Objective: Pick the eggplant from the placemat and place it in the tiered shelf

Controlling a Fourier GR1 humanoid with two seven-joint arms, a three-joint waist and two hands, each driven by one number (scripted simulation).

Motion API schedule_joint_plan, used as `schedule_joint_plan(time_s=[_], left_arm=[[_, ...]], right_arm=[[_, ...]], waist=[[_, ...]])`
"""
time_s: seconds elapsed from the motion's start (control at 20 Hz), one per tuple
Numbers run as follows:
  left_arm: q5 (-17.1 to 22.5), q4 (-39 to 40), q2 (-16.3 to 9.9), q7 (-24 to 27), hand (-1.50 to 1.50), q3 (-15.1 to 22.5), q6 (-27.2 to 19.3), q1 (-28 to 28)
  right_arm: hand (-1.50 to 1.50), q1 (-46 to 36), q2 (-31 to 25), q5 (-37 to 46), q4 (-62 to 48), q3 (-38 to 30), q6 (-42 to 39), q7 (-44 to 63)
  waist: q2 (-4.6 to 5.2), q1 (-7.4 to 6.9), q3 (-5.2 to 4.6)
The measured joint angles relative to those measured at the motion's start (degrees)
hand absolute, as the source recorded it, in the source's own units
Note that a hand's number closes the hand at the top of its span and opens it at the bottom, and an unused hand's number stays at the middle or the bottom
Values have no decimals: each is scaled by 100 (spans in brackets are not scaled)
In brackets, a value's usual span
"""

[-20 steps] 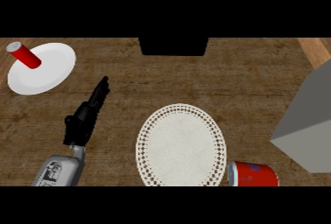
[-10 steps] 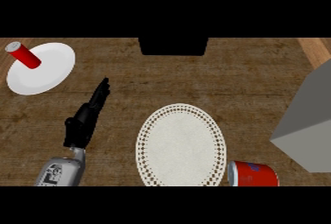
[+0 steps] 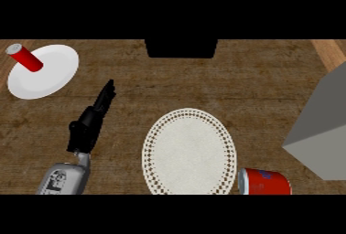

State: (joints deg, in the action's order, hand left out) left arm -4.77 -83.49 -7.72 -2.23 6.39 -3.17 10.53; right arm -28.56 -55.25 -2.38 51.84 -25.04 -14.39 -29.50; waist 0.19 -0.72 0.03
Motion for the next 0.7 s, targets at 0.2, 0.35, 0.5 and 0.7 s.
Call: schedule_joint_plan(time_s=[0.2, 0.35, 0.5, 0.7], left_arm=[[33, 66, -19, -111, 0, -111, 53, 132], [-43, 127, 80, 62, 0, -66, 1, 34], [-22, 32, 48, 8, 0, -92, 74, -47], [-59, 12, 79, -38, 0, -117, 76, -11]], right_arm=[[-150, -271, -16, -299, -240, -71, -438, 266], [-150, -478, -174, -479, -535, -143, -837, 380], [-150, -559, -310, -673, -646, -210, -1252, 487], [-150, -768, -384, -1005, -756, -346, -1555, 840]], waist=[[-9, 21, -2], [-7, 18, -2], [-14, 27, -4], [-17, 38, -4]])
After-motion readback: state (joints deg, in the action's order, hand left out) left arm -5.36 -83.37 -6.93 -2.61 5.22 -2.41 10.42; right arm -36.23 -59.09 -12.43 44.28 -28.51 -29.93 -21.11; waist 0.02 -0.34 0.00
